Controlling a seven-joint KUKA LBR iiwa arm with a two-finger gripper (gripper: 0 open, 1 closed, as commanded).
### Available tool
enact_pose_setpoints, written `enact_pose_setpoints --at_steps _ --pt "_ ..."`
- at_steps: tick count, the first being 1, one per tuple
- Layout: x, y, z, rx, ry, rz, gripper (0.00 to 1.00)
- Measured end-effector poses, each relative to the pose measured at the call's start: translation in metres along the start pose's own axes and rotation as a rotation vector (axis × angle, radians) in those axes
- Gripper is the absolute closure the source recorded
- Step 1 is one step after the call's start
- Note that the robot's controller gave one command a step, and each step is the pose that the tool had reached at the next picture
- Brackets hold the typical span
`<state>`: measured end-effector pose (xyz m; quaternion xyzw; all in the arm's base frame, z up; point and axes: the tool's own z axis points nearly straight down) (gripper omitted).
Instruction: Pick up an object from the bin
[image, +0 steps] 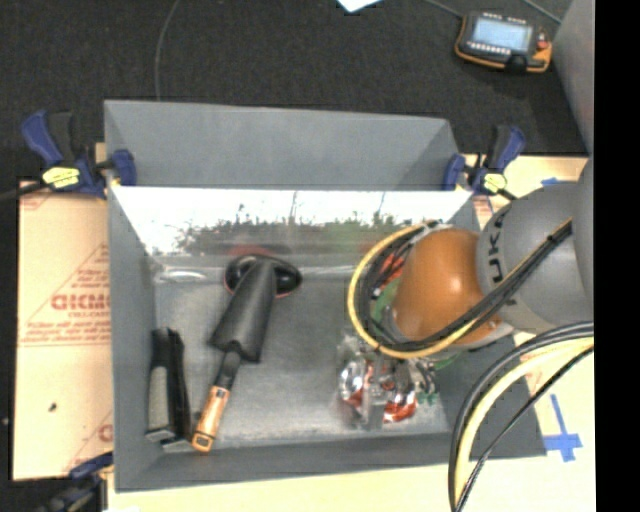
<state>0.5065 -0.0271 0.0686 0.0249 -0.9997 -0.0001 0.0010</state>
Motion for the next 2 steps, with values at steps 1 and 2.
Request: enact_pose_setpoints --at_steps 1,2 --pt "0.0035 -0.0065 -0.0016 -0.002 -0.029 0.150 0.00" --pt "-0.0004 -0.0010 -0.0002 0.000 -0.003 0.009 1.00"
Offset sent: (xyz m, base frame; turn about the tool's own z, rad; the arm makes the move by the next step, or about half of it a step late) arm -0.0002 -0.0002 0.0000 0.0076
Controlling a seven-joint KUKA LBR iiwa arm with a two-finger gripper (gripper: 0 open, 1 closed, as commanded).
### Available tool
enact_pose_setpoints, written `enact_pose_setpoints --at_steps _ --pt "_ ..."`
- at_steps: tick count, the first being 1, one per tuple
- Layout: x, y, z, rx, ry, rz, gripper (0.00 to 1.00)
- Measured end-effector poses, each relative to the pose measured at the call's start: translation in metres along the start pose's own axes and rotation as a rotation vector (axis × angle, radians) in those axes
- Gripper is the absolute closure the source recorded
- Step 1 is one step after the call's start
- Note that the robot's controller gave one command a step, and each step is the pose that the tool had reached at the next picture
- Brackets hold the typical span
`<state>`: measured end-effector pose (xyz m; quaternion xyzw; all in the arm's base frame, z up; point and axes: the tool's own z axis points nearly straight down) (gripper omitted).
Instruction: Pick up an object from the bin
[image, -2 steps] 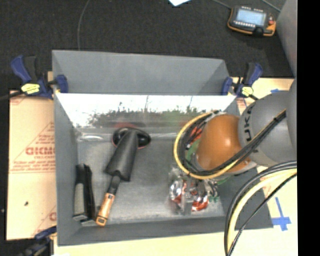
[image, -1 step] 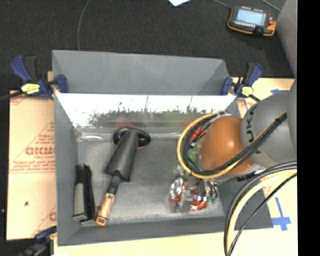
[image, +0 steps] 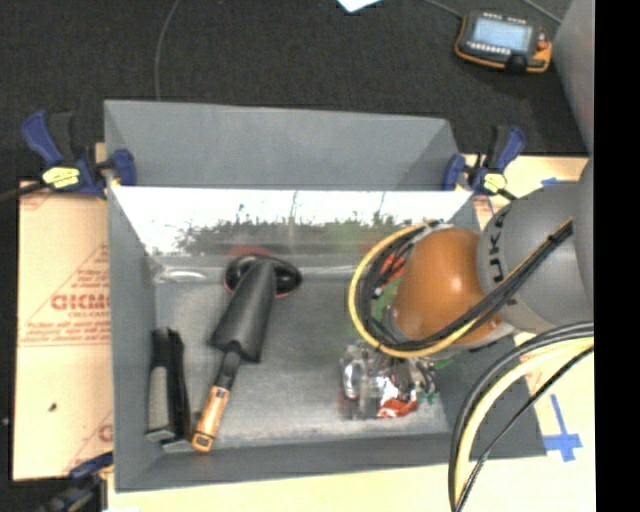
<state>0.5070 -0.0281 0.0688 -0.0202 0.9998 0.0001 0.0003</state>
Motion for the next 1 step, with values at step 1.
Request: enact_pose_setpoints --at_steps 1 --pt "0.0000 0.0000 0.0000 0.000 0.000 0.000 1.00"
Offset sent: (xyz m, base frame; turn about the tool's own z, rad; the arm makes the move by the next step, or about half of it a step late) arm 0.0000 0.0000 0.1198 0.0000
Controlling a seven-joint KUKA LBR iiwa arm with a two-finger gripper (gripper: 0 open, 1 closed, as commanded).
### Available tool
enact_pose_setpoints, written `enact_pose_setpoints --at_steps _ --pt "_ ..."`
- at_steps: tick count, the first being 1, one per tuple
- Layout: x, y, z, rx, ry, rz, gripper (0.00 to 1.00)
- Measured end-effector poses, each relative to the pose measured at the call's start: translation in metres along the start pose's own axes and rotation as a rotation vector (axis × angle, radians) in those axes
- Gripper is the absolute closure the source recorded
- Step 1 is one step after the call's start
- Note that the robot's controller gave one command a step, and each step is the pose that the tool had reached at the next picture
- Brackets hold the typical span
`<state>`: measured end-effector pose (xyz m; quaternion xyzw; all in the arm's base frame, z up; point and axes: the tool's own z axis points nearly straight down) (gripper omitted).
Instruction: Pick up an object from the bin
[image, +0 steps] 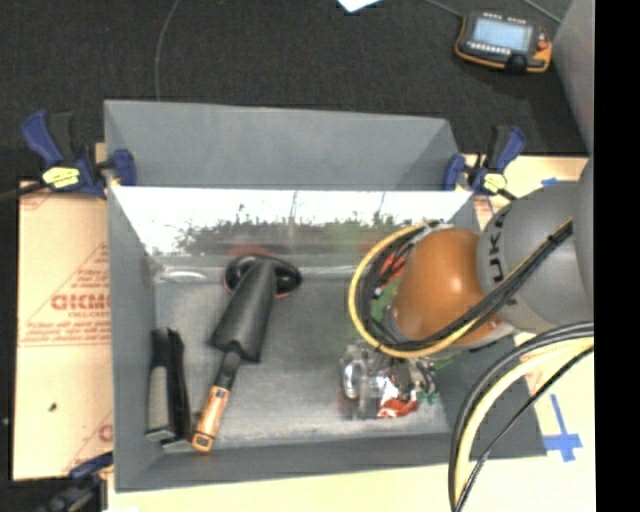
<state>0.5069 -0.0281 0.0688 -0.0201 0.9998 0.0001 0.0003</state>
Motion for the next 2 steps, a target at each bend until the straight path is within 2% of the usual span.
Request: enact_pose_setpoints --at_steps 1,2 --pt "0.003 0.000 -0.027 -0.001 0.012 0.001 1.00" --pt "0.001 -0.001 -0.060 0.001 0.004 0.002 1.00"
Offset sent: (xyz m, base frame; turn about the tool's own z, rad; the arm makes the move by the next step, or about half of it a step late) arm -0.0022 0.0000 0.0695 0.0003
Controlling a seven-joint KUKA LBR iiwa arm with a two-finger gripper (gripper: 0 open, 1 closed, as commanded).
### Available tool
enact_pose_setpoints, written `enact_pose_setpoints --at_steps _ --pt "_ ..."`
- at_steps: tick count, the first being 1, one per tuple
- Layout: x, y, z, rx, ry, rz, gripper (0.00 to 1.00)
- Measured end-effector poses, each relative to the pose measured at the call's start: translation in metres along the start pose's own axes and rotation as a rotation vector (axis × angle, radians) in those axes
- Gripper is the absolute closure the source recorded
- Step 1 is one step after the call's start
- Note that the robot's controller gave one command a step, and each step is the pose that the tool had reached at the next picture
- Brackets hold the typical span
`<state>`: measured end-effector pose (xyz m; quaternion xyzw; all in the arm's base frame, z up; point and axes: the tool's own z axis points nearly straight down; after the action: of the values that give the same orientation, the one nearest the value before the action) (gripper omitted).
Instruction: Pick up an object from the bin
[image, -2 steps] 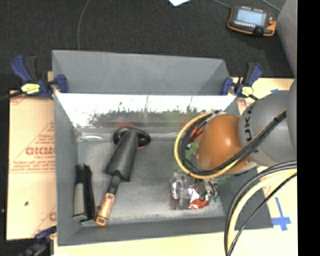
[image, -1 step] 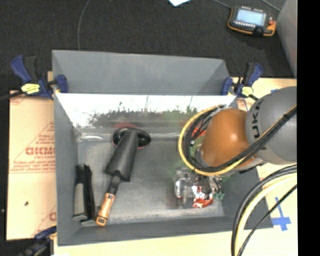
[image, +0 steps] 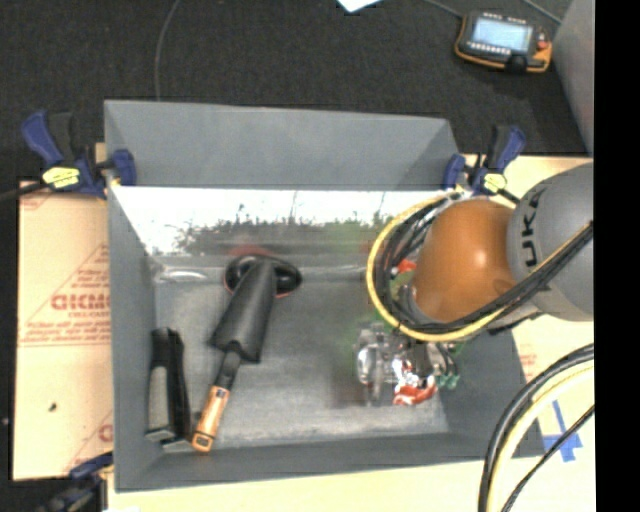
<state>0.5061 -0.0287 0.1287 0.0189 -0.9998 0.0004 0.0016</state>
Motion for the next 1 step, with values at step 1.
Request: enact_pose_setpoints --at_steps 1 --pt "0.0000 0.0000 -0.0269 0.000 -0.001 0.001 1.00"
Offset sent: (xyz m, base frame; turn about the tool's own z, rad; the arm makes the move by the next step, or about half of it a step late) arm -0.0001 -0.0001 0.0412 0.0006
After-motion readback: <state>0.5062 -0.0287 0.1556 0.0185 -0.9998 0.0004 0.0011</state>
